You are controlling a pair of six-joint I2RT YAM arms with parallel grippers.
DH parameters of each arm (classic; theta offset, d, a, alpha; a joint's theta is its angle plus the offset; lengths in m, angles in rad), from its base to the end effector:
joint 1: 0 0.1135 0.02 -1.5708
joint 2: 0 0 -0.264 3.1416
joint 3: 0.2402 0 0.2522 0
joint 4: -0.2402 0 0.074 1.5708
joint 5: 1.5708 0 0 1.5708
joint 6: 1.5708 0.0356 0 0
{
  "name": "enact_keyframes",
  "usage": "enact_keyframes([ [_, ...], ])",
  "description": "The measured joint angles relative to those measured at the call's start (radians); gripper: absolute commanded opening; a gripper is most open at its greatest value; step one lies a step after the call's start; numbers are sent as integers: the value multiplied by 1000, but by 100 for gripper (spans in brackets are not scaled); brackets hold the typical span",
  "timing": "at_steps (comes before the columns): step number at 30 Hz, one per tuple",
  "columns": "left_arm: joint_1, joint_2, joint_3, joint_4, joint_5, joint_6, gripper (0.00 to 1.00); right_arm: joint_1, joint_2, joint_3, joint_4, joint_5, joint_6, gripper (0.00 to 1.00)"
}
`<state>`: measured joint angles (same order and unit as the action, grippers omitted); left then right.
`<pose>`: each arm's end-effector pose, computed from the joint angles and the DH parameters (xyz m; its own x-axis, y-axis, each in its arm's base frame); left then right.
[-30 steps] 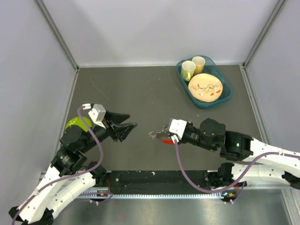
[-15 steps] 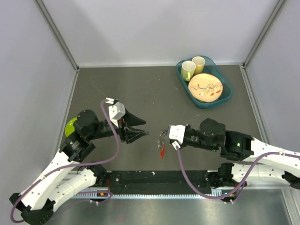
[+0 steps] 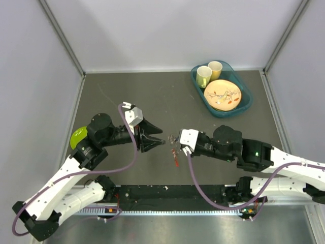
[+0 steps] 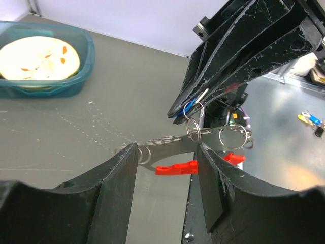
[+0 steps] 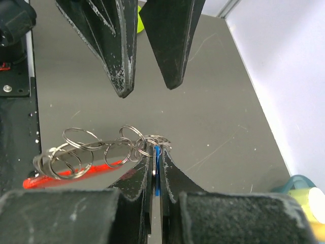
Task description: Remove the keys from the keyring
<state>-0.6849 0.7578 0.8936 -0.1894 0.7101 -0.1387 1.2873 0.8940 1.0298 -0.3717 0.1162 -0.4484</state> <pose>0.1121 -0.1215 0.3822 -0.1771 0.0093 -0.9841 0.9687 0.1785 -0.1726 0.0587 0.1866 0.3864 0.3408 -0.3696 -0.8644 -0.8593 0.2506 -0.4459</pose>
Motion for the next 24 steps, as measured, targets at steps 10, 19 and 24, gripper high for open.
enact_keyframes([
  [10,-3,36,35,2,-41,27,55,0,98,99,-163,64,76,0],
  [19,-4,89,34,-5,-12,42,53,0,150,132,-229,77,119,0],
  [24,-5,89,23,-5,3,48,51,0,164,150,-243,78,136,0],
])
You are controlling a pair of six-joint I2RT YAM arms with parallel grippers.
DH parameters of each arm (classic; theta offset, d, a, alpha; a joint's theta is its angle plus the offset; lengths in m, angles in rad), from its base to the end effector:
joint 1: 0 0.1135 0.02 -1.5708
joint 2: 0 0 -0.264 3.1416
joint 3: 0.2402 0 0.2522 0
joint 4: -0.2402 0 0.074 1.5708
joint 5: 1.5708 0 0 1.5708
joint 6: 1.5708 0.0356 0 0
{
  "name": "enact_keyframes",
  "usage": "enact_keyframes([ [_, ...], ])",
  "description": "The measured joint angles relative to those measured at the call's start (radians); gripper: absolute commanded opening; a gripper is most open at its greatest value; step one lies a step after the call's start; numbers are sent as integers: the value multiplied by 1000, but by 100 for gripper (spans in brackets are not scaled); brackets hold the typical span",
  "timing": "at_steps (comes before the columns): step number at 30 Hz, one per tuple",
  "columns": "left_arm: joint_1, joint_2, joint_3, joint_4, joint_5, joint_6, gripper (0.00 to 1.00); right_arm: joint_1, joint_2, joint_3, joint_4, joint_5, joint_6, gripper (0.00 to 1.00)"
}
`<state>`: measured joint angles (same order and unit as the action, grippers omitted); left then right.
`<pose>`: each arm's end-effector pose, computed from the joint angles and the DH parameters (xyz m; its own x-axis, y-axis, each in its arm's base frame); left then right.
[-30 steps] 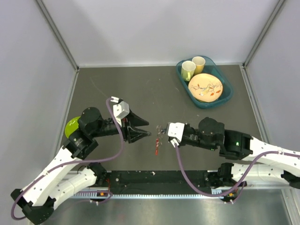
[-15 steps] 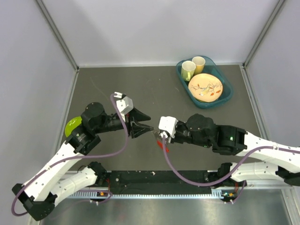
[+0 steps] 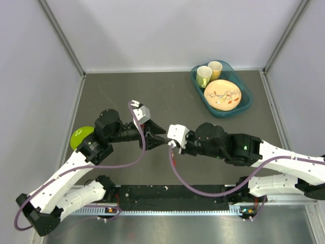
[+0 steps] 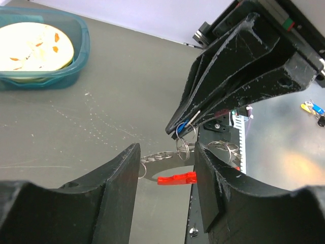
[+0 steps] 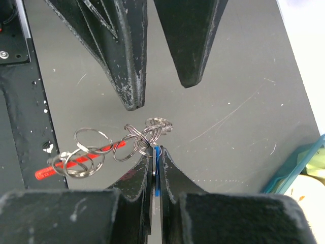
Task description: Remove the keys from the keyring
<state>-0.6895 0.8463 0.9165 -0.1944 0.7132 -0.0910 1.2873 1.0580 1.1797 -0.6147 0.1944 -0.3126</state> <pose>0.1282 -0.1359 0.3757 -0.1844 0.0630 -0.9808 0.9693 0.1770 -0.1709 0.0688 0.2115 0.3813 0.1491 -0.5670 -0.8101 -0.8918 0.2769 -0.3579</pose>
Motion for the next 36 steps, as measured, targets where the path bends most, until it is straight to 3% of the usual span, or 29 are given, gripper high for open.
enact_keyframes([
  [11,-26,25,-13,1,33,4,49,0,-7,4,8,-5,10,0],
  [23,-43,14,-59,92,113,-54,47,0,-227,-198,239,-45,-9,0],
  [36,-101,-38,-90,212,106,-120,44,0,-240,-211,343,-109,4,0],
])
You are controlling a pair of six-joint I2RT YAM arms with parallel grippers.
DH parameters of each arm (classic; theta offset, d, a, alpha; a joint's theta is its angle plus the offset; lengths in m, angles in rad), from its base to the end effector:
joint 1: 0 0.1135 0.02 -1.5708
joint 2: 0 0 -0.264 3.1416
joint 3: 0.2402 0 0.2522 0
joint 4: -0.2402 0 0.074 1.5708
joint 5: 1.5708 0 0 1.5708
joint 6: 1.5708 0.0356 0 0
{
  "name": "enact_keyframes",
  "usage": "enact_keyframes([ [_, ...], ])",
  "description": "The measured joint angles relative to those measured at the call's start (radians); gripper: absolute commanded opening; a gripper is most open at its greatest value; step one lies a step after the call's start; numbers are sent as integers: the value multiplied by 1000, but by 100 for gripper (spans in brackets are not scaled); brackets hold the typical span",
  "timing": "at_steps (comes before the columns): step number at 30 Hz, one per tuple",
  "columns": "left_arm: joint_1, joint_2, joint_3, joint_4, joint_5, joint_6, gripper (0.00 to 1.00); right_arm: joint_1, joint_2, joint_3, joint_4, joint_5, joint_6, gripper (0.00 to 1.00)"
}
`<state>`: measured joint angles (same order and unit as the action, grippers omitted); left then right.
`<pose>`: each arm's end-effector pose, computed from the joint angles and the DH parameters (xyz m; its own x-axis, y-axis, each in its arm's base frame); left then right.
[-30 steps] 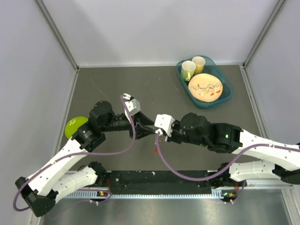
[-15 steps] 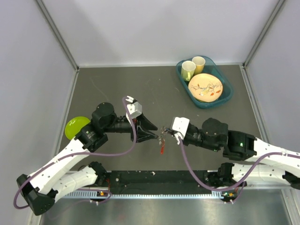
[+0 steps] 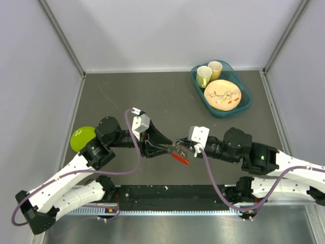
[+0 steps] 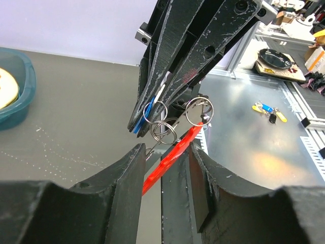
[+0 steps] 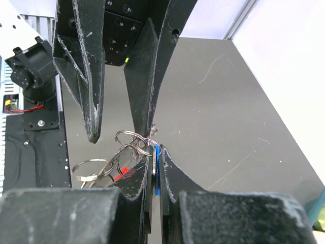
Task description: Remove the keys from the keyring
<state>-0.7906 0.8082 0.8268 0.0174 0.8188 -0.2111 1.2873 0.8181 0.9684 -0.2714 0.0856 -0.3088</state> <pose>0.1079 -0.1460 0.3725 -0.1845 -0.0170 -0.9827 0.9821 -0.0428 -0.1837 0.0537 0.1733 0.3890 0.2513 -0.2200 -0.9426 -0.8990 0.3079 -0.3115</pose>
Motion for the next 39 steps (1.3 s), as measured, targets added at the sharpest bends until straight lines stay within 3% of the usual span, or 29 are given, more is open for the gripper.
enact_keyframes([
  [14,-42,-6,-1,29,-55,0,27,0,3,-2,34,-33,26,0],
  [20,-49,-19,-1,29,-72,-3,16,0,3,-21,43,-30,26,0],
  [25,-57,-18,-1,28,-79,-5,0,0,7,-27,40,-23,25,0],
  [39,-72,61,29,-26,-116,-49,0,-1,7,-39,2,11,-111,0],
])
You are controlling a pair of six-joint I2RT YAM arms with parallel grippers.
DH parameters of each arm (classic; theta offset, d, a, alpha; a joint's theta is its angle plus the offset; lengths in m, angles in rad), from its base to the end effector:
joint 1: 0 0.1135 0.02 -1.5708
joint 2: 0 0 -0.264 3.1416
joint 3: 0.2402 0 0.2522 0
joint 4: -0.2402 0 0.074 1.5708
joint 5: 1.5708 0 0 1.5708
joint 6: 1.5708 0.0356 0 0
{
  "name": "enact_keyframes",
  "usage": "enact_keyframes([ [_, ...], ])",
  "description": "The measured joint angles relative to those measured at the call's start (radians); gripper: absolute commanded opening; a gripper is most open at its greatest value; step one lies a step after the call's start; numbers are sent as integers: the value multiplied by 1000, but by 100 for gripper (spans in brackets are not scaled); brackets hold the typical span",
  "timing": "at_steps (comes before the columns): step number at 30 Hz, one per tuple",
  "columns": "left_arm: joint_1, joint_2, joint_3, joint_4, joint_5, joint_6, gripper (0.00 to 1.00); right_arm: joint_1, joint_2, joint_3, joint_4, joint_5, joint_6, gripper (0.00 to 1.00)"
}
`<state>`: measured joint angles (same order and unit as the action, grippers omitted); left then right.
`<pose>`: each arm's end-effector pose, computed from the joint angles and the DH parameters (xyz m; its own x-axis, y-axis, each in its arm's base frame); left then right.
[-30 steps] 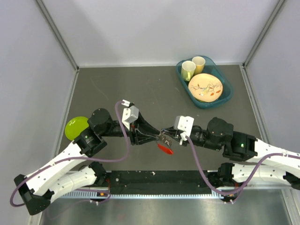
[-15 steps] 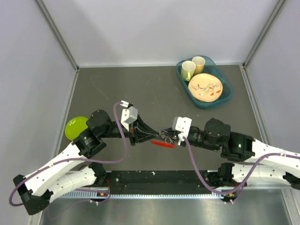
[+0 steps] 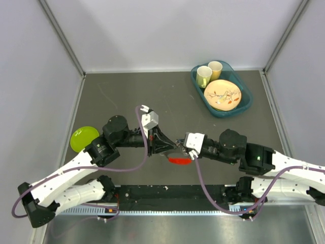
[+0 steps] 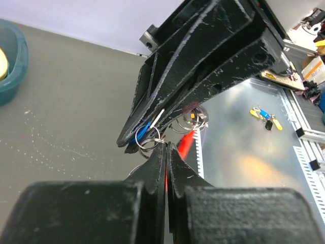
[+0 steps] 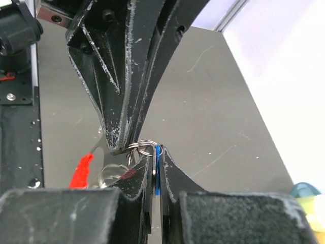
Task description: Remove the keys from the keyring
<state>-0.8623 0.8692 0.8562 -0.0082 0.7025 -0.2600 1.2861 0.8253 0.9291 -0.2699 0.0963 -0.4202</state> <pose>0.1104 -0.1642 0.3698 -0.2704 0.0140 -0.9627 0.9627 0.0100 -0.2703 0.0556 0.1778 0.3744 0.3364 -0.2960 -0.8940 -0.8668 0.2736 -0.4168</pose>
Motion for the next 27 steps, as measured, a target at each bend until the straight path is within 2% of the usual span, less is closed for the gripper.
enact_keyframes([
  [12,-3,50,48,-113,-82,-89,0,31,-6,-42,15,81,-180,0],
  [23,-3,80,74,-180,-106,-145,0,77,-40,-120,84,146,-266,0],
  [24,-3,82,77,-181,-104,-151,9,78,-45,-127,97,147,-269,0],
  [26,-3,84,79,-180,-94,-155,21,80,-56,-143,119,143,-270,0],
  [27,-3,84,80,-180,-89,-155,33,80,-65,-155,135,138,-271,0],
])
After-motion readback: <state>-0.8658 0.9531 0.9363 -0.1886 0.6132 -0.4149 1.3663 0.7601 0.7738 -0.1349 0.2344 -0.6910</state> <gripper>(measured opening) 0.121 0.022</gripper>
